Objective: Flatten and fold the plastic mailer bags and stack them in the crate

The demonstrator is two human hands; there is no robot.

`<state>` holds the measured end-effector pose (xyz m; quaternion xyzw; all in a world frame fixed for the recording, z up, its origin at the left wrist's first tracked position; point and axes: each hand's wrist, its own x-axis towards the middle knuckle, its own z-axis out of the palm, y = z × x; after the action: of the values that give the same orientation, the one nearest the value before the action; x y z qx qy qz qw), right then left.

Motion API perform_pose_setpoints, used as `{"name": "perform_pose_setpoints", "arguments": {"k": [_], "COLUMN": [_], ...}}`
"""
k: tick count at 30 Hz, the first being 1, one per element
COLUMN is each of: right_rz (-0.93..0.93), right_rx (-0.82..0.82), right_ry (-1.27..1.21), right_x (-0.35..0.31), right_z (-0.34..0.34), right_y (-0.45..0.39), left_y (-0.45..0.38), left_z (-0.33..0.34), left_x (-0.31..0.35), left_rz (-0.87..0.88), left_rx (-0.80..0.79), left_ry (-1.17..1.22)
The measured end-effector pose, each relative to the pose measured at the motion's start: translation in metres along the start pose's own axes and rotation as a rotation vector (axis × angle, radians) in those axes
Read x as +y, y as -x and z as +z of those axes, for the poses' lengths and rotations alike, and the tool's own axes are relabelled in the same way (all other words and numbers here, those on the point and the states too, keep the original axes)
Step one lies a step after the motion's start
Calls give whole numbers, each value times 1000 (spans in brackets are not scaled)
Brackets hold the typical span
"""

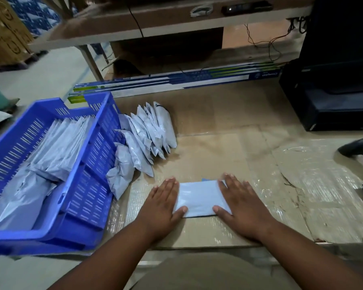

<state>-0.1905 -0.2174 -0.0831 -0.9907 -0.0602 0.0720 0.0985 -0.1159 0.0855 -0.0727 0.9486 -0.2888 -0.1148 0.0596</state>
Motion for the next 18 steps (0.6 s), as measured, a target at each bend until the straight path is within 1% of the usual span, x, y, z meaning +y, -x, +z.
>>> {"name": "perform_pose_setpoints", "arguments": {"k": [1,3,5,8,10,12,15,18], "right_rz": [1,-4,-12,-74,-142,-188,-257,-381], "right_rx": [-22,-46,-4,199,346,446,458,377], "right_ry": [3,-24,-97,-215,-283,-295,-265,-191], "right_x": [4,10,11,7,5,7,9,1], "right_z": [-3,-8,-13,-27,-37,-44,-51,-57], "right_y": [1,0,-6,-14,-15,-14,-14,-25], "left_y": [0,-8,-24,-46,-56,-63,-72,-72], "left_z": [-10,-34,-56,-72,-77,-83,-95,-115], "left_x": [1,5,8,10,12,13,10,6], "left_rz": [2,27,29,-26,-71,-107,-102,-176], "left_rx": [-30,-23,-15,-104,-151,-182,-195,-191], "left_ry": [16,23,26,-40,-1,27,50,148]}}
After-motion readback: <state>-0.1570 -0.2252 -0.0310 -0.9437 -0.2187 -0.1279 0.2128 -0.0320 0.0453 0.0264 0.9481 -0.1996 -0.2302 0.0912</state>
